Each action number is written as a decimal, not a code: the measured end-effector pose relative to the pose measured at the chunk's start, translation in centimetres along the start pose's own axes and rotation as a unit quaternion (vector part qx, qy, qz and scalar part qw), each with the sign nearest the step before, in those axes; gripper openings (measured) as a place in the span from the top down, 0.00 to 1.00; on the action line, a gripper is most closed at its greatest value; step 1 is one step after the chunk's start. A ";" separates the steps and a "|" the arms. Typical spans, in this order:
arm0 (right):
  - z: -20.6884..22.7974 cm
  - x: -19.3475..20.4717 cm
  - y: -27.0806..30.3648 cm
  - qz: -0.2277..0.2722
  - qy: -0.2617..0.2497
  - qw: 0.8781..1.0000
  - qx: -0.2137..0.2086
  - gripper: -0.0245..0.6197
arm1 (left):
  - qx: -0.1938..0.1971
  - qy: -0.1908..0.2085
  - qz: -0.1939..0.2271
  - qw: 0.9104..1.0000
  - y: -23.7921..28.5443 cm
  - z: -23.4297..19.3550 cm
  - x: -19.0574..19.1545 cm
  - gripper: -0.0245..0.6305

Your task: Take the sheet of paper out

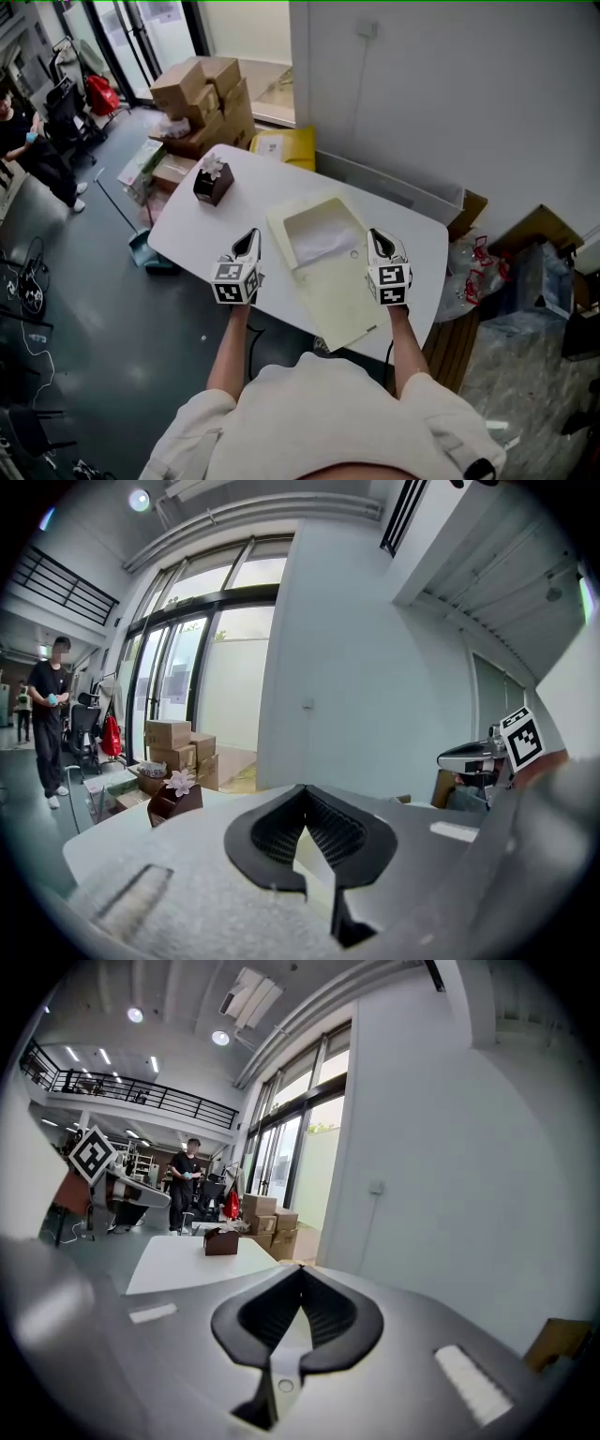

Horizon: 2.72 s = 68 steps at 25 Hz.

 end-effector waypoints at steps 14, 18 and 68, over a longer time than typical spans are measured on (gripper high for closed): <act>4.9 -0.7 7.3 0.011 0.026 0.999 -0.035 0.96 | -0.014 0.003 -0.020 1.000 8.2 0.1 -1.4 0.96; 5.3 -0.1 8.8 0.009 0.037 0.998 -0.048 0.96 | -0.020 0.004 -0.028 0.999 9.2 0.1 -1.1 0.96; -11.6 21.2 13.4 -0.190 -0.430 0.863 -0.183 0.96 | -0.004 -0.097 -0.153 0.983 9.6 -4.5 16.7 0.96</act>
Point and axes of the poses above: the fingertips, and each gripper's own axes: y forward along the fingers, z to its right, x out of its underside, the point moved 3 cm from there along -y, backward along the fingers, and after that the axes turned 3 degrees about -z, right-handed, at the moved point
